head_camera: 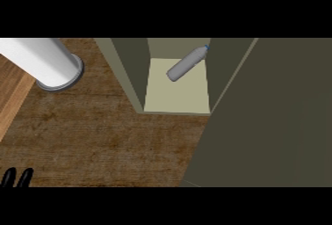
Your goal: Pick up the bottled water, place it into the cabinet and close the cabinet
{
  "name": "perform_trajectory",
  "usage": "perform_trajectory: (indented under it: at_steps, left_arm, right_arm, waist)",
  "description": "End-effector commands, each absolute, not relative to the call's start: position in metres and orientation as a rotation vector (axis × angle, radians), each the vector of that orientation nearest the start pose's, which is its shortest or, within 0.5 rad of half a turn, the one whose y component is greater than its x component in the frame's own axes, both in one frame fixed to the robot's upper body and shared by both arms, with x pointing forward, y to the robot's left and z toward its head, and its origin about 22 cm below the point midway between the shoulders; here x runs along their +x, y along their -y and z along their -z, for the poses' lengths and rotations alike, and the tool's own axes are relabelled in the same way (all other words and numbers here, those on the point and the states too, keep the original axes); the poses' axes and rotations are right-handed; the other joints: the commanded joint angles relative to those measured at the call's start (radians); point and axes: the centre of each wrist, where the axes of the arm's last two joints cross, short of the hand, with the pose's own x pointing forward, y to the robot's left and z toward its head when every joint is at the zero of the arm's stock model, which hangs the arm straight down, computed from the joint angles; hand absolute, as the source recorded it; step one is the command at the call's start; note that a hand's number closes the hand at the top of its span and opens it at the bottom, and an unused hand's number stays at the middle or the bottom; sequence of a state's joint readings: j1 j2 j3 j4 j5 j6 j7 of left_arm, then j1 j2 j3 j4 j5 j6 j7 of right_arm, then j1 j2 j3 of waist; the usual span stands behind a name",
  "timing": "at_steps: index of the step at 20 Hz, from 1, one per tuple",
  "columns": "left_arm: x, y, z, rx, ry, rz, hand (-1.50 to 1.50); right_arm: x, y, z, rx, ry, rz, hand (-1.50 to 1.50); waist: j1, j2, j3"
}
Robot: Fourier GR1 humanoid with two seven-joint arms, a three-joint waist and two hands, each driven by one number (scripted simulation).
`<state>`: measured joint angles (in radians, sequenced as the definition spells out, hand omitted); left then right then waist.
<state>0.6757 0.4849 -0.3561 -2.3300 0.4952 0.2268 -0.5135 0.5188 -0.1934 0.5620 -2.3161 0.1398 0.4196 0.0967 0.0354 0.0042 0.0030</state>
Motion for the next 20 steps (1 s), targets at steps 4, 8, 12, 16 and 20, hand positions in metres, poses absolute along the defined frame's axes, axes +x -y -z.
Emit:
perform_trajectory:
  at_steps: [4,8,12,16,20]
  left_arm:
    - [0.059,-0.261,-0.095,-0.275,1.984,-0.255,-1.50]
    - [0.054,-0.276,-0.091,-0.270,1.985,-0.242,-1.50]
    - [0.052,-0.288,-0.096,-0.295,2.013,-0.216,-1.50]
    - [0.040,-0.293,-0.087,-0.303,1.981,-0.240,-1.50]
    - [0.039,-0.301,-0.095,-0.296,1.999,-0.222,-1.50]
  right_arm:
    - [0.102,0.131,-0.109,0.747,1.644,-0.610,1.50]
    - [0.105,0.127,-0.117,0.757,1.654,-0.562,1.50]
    - [0.123,0.121,-0.113,0.733,1.641,-0.585,1.50]
    - [0.140,0.122,-0.115,0.720,1.638,-0.564,1.50]
    - [0.161,0.127,-0.115,0.716,1.635,-0.488,1.50]
  waist:
    - [0.025,-0.008,-0.006]
    - [0.029,-0.007,-0.007]
    - [0.034,0.000,-0.006]
    - [0.054,0.004,-0.007]
    - [0.046,0.006,-0.005]
